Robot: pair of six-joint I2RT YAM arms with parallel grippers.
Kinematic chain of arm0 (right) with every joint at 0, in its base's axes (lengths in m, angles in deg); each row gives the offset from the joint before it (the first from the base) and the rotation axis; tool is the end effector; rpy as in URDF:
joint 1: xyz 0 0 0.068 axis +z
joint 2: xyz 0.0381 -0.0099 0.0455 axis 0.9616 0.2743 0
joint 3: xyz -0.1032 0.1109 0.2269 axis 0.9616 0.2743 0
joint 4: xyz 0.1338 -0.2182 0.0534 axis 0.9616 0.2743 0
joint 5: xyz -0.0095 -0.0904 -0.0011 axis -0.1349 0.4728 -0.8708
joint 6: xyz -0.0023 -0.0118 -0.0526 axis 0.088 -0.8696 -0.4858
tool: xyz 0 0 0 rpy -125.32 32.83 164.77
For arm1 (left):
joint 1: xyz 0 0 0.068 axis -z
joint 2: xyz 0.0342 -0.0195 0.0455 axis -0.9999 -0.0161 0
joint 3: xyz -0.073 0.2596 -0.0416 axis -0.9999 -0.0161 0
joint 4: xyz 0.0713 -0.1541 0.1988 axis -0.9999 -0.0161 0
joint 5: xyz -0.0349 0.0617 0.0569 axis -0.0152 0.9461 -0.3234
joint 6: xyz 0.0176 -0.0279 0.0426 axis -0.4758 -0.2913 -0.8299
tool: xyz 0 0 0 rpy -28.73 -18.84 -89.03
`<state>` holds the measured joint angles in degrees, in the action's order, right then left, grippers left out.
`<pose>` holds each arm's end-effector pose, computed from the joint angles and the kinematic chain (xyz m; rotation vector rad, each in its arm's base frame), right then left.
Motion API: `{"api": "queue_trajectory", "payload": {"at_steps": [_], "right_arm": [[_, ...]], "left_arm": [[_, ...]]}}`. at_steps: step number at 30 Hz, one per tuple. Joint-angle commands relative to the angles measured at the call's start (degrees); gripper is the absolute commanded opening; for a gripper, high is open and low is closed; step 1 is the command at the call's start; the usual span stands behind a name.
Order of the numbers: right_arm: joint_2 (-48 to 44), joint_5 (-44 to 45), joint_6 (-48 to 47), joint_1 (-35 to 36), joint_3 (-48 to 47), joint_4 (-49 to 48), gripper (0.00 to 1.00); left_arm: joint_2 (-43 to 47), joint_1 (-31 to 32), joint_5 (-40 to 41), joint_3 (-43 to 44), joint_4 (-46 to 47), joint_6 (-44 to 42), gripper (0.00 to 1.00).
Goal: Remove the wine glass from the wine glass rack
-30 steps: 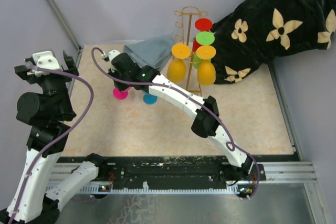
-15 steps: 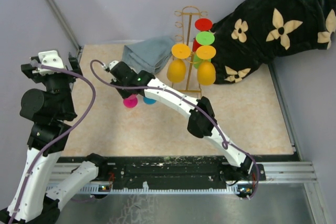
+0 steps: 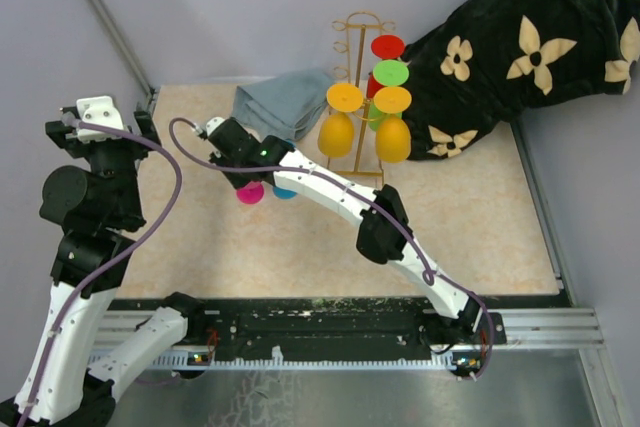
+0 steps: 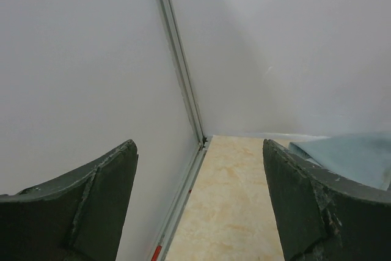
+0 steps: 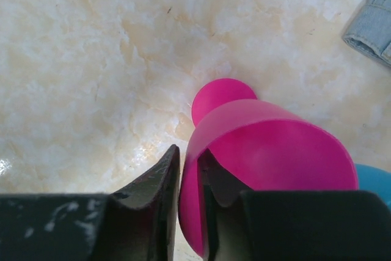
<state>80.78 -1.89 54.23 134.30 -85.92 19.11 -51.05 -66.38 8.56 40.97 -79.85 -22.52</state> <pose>0.2732 0.4687 0.2832 -0.9940 2.1467 0.4480 0.1081 -0.0218 0.4919 -0.0609 1.3189 0.4008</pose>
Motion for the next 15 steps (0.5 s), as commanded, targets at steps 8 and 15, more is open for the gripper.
{"api": "queue_trajectory", "payload": {"at_steps": [8,15], "right_arm": [[-1.4,0.8,-1.4,0.5,-0.6,-1.7,0.43],[-6.3,2.4,-3.0,1.8,-0.3,-5.2,0.59]], "left_arm": [[0.0,-0.5,-2.3,1.3,-1.9,2.5,0.87],[-0.4,-0.5,-2.3,1.7,-2.0,2.8,0.87]]}}
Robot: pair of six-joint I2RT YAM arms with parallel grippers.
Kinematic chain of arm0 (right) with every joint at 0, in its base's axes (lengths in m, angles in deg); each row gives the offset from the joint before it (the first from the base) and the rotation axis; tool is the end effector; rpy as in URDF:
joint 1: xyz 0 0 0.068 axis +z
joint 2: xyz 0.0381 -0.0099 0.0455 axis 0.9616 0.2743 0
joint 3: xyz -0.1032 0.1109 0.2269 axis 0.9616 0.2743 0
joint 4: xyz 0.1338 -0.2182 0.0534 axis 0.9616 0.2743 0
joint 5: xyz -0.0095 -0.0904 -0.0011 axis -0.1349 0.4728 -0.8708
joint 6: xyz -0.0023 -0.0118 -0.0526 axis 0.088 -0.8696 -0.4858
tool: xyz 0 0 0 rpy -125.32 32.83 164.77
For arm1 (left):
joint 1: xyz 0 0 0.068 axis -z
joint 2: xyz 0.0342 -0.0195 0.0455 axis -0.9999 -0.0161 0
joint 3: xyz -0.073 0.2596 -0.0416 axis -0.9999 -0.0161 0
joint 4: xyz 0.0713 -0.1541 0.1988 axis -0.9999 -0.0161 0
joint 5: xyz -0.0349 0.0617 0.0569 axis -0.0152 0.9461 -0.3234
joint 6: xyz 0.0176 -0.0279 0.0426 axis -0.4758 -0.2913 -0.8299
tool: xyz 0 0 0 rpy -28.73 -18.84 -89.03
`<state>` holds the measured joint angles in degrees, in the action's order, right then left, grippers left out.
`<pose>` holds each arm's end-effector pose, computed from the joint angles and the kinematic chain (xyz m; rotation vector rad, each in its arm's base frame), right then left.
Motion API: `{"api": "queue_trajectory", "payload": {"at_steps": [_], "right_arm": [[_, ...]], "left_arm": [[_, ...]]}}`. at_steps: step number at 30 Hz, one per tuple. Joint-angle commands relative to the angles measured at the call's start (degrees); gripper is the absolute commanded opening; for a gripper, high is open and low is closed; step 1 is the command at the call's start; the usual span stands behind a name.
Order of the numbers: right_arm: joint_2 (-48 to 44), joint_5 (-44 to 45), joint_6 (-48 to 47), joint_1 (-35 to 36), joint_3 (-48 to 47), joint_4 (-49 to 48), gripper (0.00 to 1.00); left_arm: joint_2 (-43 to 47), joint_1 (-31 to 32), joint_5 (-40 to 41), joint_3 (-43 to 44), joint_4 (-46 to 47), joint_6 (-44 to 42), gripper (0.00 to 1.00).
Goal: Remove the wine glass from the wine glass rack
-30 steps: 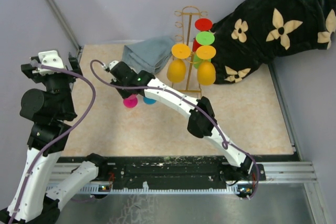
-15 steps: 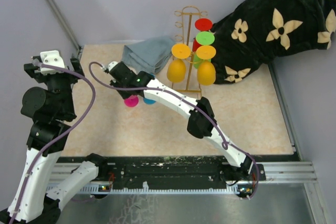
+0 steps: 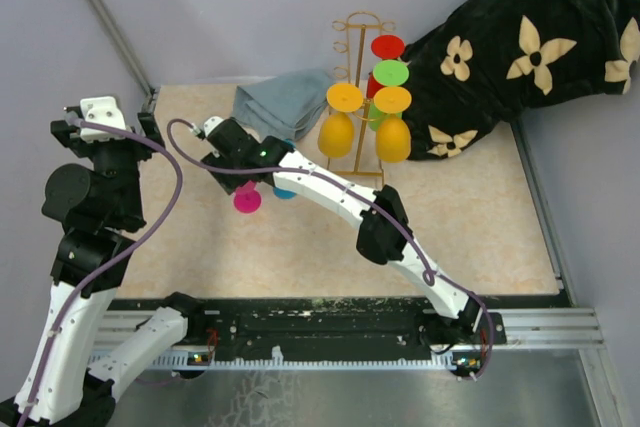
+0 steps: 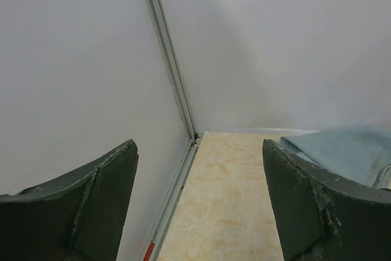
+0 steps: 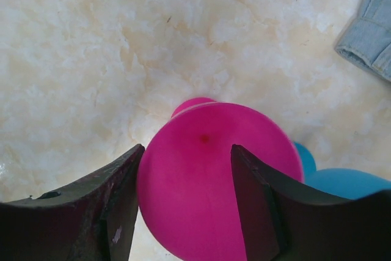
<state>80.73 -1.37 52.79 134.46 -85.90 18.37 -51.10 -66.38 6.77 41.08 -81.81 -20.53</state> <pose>0.2725 0.4700 0.2846 -1.0110 2.1192 0.4357 0.1093 -0.0233 0.4893 -0.0411 1.3382 0.3624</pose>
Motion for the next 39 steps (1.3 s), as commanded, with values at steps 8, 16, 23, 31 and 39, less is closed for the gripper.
{"api": "queue_trajectory", "payload": {"at_steps": [8,16,23,31,39], "right_arm": [[-12.4,6.0,-2.7,1.7,-0.3,-7.1,0.64],[-19.0,16.3,-4.0,1.7,0.7,-7.8,0.66],[-29.2,32.1,-7.6,-4.5,3.0,-5.3,0.70],[-48.2,40.8,-5.6,-15.9,16.6,-4.0,0.72],[-65.5,52.3,-3.2,-18.1,30.5,-0.9,0.74]], "left_arm": [[-0.8,-0.6,0.7,2.9,1.6,0.6,0.87],[-1.1,-0.6,3.4,3.6,8.7,-2.4,0.90],[-5.0,-0.6,-11.5,8.4,-1.6,12.8,0.92],[-19.9,-0.6,-36.9,15.7,-8.0,35.9,0.91],[-33.6,-0.6,-57.2,20.9,-4.3,55.0,0.89]]}}
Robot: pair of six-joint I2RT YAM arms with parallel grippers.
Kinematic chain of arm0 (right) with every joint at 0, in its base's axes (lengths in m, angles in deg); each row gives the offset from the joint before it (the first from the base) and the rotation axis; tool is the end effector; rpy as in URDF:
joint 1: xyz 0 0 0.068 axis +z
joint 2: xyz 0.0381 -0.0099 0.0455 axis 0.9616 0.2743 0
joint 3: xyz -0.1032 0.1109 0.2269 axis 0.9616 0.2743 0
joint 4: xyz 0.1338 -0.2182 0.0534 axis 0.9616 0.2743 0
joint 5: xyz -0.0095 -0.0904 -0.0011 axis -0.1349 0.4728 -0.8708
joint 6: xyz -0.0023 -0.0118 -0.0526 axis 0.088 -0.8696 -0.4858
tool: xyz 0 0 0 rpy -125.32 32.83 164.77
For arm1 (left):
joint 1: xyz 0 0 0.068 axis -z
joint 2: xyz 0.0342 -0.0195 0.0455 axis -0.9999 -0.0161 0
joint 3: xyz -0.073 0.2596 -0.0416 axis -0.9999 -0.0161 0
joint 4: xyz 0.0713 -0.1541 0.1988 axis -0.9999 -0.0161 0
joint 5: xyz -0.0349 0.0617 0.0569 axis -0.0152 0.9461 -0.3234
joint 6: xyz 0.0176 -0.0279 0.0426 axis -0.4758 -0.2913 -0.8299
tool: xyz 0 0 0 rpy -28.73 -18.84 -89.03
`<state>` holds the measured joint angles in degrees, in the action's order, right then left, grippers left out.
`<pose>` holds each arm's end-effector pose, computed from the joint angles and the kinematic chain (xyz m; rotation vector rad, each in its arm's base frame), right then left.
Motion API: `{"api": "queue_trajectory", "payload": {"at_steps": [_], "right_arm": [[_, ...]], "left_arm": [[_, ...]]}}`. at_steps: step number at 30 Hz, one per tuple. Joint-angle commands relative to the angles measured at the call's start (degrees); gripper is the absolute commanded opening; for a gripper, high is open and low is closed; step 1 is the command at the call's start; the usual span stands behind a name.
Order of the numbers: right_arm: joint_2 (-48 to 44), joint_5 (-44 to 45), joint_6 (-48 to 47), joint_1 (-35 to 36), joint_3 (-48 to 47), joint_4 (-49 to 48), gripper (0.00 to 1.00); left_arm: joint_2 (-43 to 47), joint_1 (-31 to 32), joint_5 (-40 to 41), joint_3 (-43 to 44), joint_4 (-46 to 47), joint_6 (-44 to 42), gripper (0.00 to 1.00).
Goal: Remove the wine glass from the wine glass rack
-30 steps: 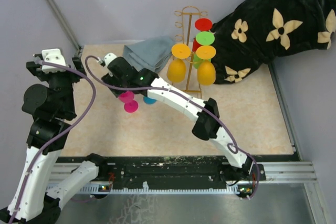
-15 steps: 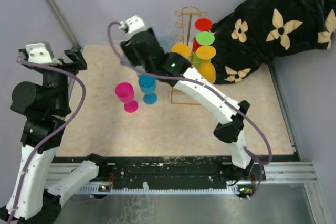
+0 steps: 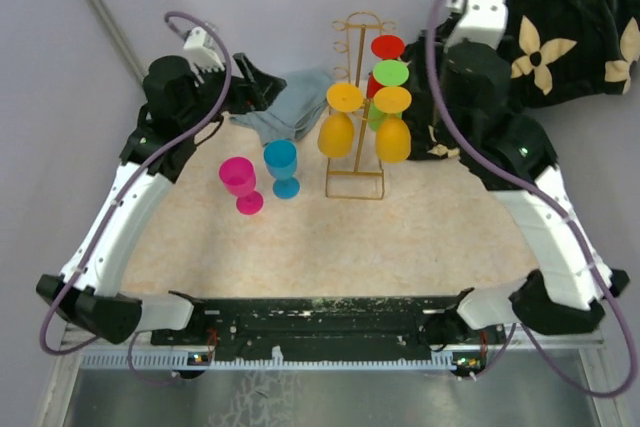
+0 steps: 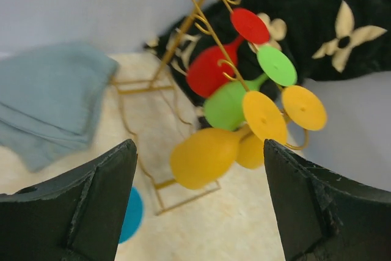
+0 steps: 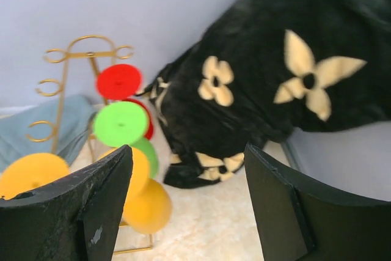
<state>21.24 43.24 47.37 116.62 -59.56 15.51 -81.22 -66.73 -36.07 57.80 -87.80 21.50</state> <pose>0.1899 0.1361 0.5575 0.0740 1.6436 -0.1909 0.2478 -0.1068 0.4811 0.1150 1.6521 -0.6902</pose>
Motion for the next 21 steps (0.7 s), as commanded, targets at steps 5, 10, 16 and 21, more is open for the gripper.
{"api": "queue_trajectory", "payload": {"at_steps": [5,10,16,21], "right_arm": [[-10.0,11.1,8.5,-0.3,7.5,9.8,0.74],[-11.0,12.7,12.8,-0.4,11.0,14.9,0.74],[-11.2,10.8,14.9,-2.9,14.9,15.5,0.75],[-11.1,9.0,14.6,-4.4,16.0,14.4,0.75]], "left_arm": [[-11.7,-0.3,-22.0,9.7,1.9,19.8,0.87],[-17.0,-0.4,-29.9,11.1,4.5,27.7,0.82],[-19.3,-0.4,-32.3,10.5,3.1,29.5,0.78],[-20.5,-0.4,-33.1,9.8,3.8,31.1,0.75]]}}
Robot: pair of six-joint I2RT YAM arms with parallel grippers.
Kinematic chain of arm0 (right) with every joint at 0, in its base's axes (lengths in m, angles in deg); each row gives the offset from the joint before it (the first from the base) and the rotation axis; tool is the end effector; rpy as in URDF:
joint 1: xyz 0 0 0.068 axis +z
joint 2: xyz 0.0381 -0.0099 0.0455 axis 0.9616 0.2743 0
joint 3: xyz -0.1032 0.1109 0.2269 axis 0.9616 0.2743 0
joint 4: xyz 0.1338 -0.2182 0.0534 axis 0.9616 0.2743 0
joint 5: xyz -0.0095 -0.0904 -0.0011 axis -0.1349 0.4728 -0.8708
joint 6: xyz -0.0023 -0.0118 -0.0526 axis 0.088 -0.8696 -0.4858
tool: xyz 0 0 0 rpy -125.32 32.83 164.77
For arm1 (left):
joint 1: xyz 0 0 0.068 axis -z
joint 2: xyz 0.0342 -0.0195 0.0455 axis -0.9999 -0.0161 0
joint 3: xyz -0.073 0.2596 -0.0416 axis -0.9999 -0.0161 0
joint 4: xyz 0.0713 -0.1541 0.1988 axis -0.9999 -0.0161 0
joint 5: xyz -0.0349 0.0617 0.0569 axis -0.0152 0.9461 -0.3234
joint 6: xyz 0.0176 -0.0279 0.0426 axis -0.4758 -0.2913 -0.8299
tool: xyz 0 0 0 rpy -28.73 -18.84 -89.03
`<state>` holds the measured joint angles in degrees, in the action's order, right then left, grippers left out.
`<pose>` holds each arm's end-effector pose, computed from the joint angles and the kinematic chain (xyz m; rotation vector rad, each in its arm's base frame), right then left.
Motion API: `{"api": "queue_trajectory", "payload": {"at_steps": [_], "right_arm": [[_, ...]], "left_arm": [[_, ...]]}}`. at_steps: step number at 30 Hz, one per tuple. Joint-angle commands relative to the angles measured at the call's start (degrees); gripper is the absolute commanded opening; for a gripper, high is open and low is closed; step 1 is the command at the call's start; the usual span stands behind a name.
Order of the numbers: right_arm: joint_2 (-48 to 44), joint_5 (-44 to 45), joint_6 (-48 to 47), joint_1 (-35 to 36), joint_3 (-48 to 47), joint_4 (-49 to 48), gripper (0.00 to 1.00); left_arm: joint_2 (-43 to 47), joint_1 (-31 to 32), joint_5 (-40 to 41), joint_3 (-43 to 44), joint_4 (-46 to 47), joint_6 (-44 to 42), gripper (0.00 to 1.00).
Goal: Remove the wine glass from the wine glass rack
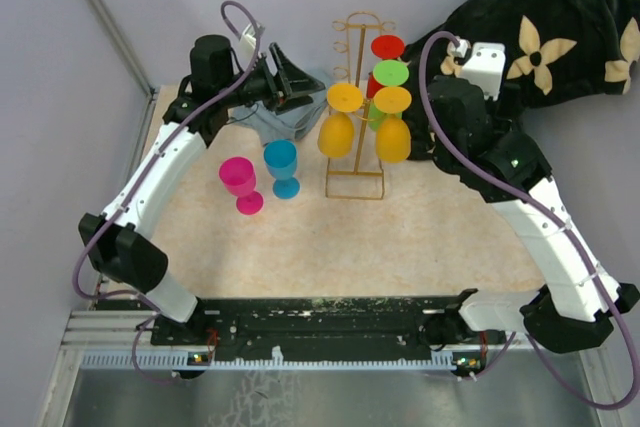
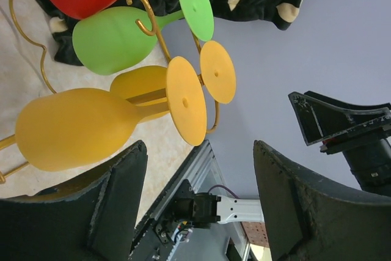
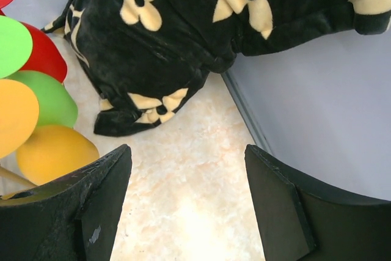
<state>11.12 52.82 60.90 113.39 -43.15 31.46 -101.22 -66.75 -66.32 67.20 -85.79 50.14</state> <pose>0.1681 0.0971 0.4943 0.2181 1.8128 -0.4602 0.3342 -0.1607 0.4359 0.0625 1.9737 -1.4489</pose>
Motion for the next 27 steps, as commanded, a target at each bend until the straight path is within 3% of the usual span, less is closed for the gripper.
{"api": "queue_trajectory", "payload": {"at_steps": [1,12,27], "right_arm": [[-0.9,-0.8,1.0,-1.4,-0.3,-1.8,0.75],[-0.2,-1.9,0.0,-2.4,-0.7,-2.8,0.75],[0.6,-3.4,0.3,-3.2,0.3,-3.4,0.75]], "left_arm": [[-0.7,-0.4,-3.1,0.5,1.9,2.7,0.74],[-4.4,-0.4,-5.3,1.2,1.6,5.0,0.68],[-7.7,-0.3,-6.0,4.8,0.8,5.9,0.49]]}}
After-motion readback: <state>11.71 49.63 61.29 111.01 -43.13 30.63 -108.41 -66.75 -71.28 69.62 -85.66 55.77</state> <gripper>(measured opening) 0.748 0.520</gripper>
